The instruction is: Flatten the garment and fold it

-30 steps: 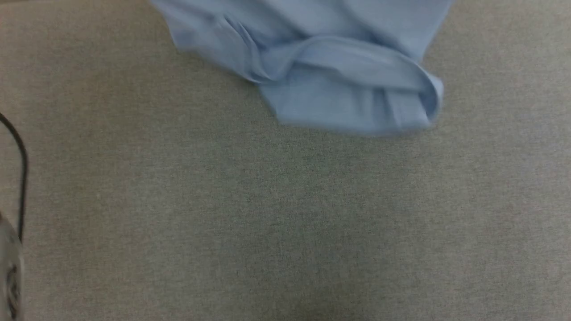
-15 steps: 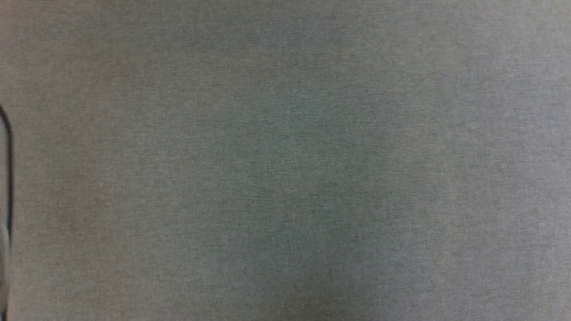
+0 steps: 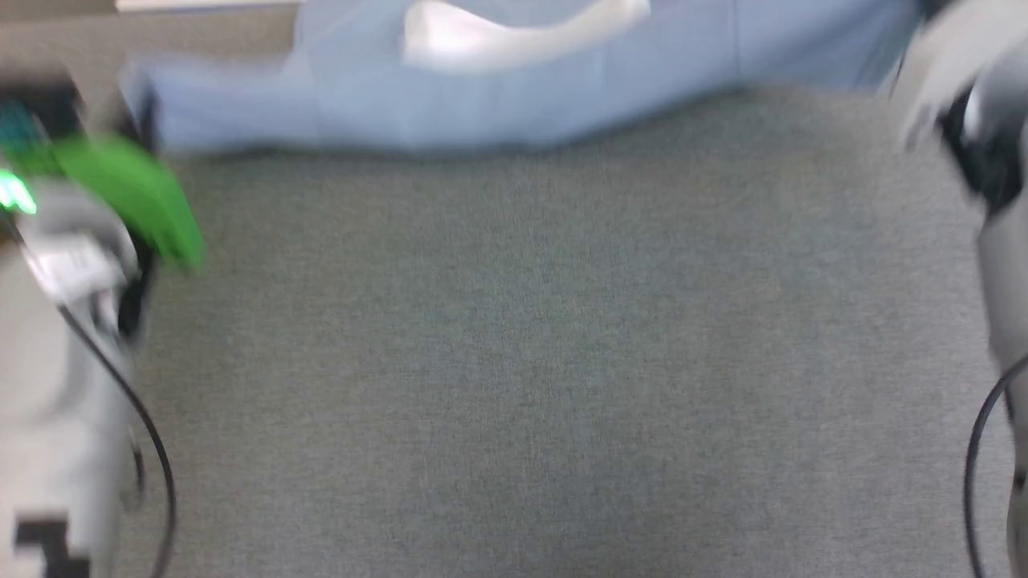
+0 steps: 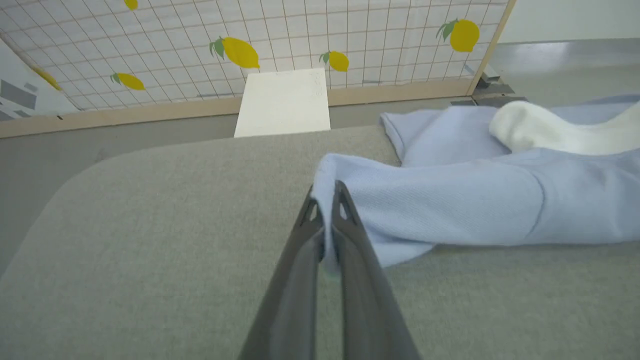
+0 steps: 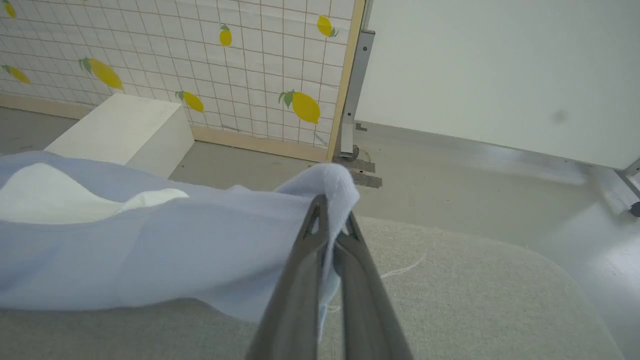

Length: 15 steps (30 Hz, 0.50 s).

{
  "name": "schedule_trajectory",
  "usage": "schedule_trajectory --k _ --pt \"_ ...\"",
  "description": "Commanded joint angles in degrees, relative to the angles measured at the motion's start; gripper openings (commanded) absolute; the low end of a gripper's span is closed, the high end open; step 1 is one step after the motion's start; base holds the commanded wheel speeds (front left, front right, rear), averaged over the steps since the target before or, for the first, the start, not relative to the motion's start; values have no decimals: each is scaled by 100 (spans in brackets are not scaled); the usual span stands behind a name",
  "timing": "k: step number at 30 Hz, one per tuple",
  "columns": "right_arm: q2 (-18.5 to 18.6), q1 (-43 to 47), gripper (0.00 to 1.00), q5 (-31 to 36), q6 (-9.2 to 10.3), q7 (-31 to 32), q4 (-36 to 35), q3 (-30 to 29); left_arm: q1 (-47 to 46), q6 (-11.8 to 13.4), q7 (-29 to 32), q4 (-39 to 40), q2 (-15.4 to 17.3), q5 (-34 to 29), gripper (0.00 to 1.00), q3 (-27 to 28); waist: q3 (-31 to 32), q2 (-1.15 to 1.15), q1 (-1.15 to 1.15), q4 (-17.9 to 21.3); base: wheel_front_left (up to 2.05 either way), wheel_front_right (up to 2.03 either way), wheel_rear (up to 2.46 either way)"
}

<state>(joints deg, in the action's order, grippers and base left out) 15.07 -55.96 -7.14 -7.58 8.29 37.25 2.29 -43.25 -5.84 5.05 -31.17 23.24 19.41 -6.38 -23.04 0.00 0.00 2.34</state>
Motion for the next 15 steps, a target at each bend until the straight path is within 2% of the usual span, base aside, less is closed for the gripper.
schedule_trajectory --k 1,5,9,14,15 --pt "61 321 0 -171 9 75 -121 25 406 -36 186 151 -37 195 0 22 490 0 0 -15 0 0 0" --pt "192 1412 0 -635 9 536 -624 17 1639 -54 826 866 -155 816 0 186 846 0 0 11 0 0 0" --pt "262 2484 0 -854 9 1016 -1347 -301 2866 75 1422 1699 -211 1243 0 311 1088 0 0 19 0 0 0" --pt "44 3782 0 -786 9 1684 -2352 -988 4204 397 2036 2765 -214 1515 0 402 1316 0 0 10 0 0 0" --pt "-201 4429 0 -654 9 2152 -2883 -1372 4861 634 2281 3239 -275 1661 0 487 1430 0 0 16 0 0 0"
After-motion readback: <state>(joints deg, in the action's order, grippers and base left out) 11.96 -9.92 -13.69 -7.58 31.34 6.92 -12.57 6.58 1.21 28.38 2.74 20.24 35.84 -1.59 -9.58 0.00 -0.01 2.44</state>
